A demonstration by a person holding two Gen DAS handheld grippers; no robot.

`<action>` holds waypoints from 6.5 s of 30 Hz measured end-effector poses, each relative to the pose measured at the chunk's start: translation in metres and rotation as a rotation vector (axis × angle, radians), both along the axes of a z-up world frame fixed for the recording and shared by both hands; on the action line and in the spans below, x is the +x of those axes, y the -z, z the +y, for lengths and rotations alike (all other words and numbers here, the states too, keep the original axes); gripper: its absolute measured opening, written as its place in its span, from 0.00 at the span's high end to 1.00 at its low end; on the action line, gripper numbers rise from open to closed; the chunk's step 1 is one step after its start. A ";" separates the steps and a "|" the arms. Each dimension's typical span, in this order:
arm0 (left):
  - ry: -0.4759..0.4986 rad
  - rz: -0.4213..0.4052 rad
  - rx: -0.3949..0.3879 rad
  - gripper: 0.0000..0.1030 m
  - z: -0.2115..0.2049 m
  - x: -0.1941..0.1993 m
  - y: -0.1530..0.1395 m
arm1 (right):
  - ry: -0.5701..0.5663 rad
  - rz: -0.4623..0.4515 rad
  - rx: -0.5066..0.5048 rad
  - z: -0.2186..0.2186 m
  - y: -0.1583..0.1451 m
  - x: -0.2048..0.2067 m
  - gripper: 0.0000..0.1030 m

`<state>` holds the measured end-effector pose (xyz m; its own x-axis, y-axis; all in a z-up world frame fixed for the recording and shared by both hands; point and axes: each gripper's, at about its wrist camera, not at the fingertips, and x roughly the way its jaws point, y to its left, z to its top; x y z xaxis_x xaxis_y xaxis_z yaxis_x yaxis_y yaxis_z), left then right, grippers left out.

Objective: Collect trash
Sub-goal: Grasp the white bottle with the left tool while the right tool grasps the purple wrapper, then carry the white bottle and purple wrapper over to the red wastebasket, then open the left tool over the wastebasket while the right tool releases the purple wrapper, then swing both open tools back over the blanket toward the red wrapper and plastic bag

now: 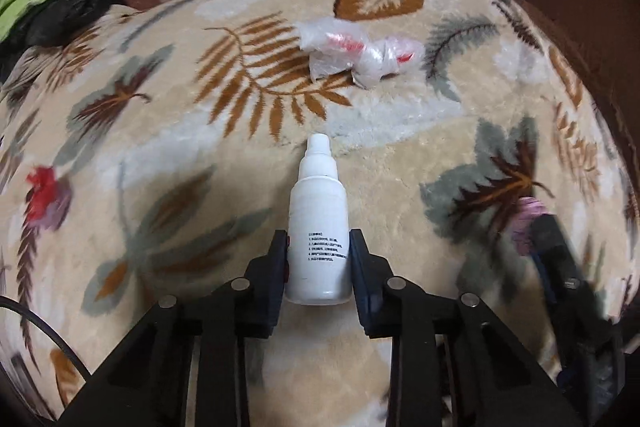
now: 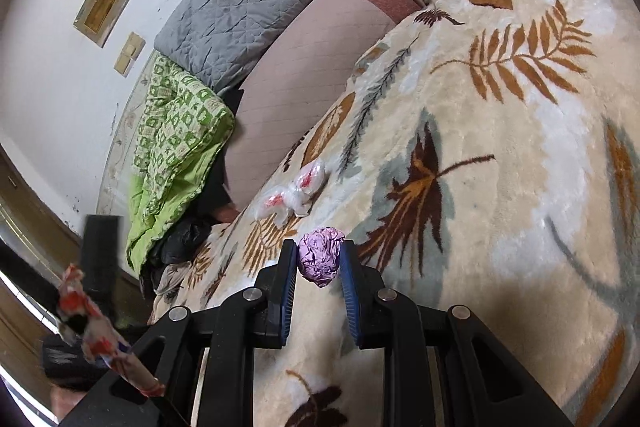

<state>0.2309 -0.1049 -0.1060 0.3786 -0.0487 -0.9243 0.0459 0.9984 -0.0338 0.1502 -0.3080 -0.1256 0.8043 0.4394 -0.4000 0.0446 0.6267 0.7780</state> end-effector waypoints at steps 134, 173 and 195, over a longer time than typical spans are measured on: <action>0.739 0.043 -0.264 0.72 -0.313 -0.371 -0.032 | 0.576 0.264 -0.077 -0.258 -0.066 -0.426 0.70; 0.342 -0.352 -0.425 0.34 -0.056 -0.339 -0.190 | 0.224 -0.078 -0.221 -0.083 -0.216 -0.310 0.20; 0.166 -0.376 -0.460 0.34 0.021 -0.295 -0.192 | 0.086 -0.090 -0.258 -0.031 -0.220 -0.239 0.20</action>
<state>-0.0637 -0.0842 0.0862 0.6275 -0.4966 -0.5997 0.2917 0.8640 -0.4104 -0.0888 -0.3392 0.0948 0.8715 0.2613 -0.4150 0.0440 0.8012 0.5968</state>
